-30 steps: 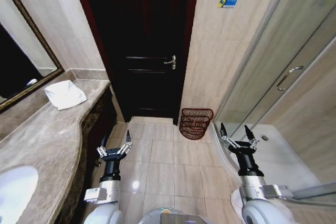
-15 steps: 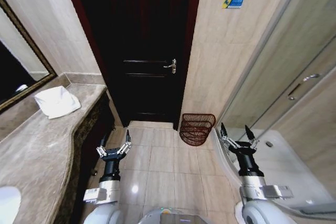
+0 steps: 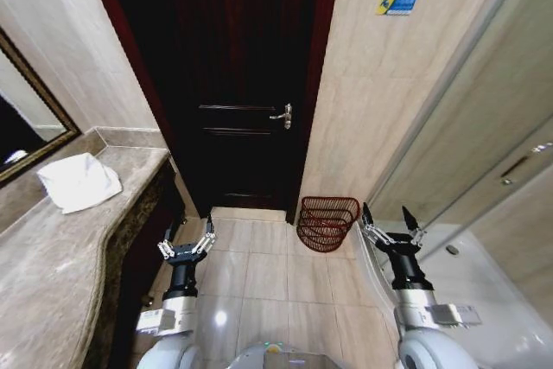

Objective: Discard the used towel into the hamper.

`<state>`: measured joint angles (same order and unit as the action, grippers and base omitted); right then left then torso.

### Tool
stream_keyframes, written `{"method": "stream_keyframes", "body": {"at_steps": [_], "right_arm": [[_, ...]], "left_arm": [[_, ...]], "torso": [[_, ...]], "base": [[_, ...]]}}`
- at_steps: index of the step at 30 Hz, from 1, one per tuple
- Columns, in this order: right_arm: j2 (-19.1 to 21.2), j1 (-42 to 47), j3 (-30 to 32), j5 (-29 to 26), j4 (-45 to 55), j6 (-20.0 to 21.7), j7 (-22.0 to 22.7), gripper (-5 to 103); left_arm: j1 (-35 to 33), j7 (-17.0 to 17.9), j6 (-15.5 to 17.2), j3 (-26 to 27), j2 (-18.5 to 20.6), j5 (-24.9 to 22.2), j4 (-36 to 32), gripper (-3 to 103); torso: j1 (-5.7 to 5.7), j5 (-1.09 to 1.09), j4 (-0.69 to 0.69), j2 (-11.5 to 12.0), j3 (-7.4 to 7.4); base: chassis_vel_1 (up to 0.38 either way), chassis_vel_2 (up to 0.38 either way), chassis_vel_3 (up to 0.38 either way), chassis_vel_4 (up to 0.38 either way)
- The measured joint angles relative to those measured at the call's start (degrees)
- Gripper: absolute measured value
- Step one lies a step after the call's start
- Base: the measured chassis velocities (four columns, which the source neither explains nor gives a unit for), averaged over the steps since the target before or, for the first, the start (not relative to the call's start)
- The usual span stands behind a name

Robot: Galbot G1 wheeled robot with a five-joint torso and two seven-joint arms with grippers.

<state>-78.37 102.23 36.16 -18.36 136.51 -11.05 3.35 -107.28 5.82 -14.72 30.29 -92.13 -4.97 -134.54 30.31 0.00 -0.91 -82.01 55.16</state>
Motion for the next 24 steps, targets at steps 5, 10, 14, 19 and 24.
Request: {"method": "stream_keyframes", "body": {"at_steps": [5, 10, 14, 19, 24], "right_arm": [[0.06, -0.08, -0.01, 0.1, -0.27, -0.57, 0.78, 100], [0.11, -0.12, -0.04, 0.12, -0.32, -0.68, 0.88, 100], [0.02, -0.08, -0.3, 0.44, -0.33, -0.73, 0.8, 100], [-0.07, 0.06, -0.32, 0.8, -0.31, -0.73, 0.99, 100], [-0.1, 0.17, -0.38, 0.8, -0.07, -0.87, 1.02, 100]], "left_arm": [[0.1, 0.95, 0.2, 0.16, 0.0, -1.28, -0.68, 96], [0.5, 1.89, -0.51, 0.48, 0.0, -2.16, -1.12, 97], [0.5, 2.24, -0.66, 0.51, 0.0, -2.37, -1.42, 99], [0.45, 2.51, -0.59, 0.65, 0.0, -2.15, -1.49, 99], [0.32, 2.82, -0.59, 0.68, 0.0, -2.02, -1.55, 98]], "torso": [[0.01, 0.0, 0.0, 0.0, 0.0], [0.05, -0.01, 0.01, 0.02, 0.01], [-0.02, 0.01, 0.01, 0.0, 0.0], [-0.03, 0.0, 0.0, -0.01, -0.01], [-0.02, 0.0, 0.0, -0.01, 0.0]], "base": [[-0.14, 0.131, 0.133, -0.131], [-0.069, 0.072, 0.024, -0.057], [-0.003, 0.013, 0.008, 0.0], [0.0, 0.0, 0.0, 0.0], [0.0, 0.0, 0.0, 0.0]]}}
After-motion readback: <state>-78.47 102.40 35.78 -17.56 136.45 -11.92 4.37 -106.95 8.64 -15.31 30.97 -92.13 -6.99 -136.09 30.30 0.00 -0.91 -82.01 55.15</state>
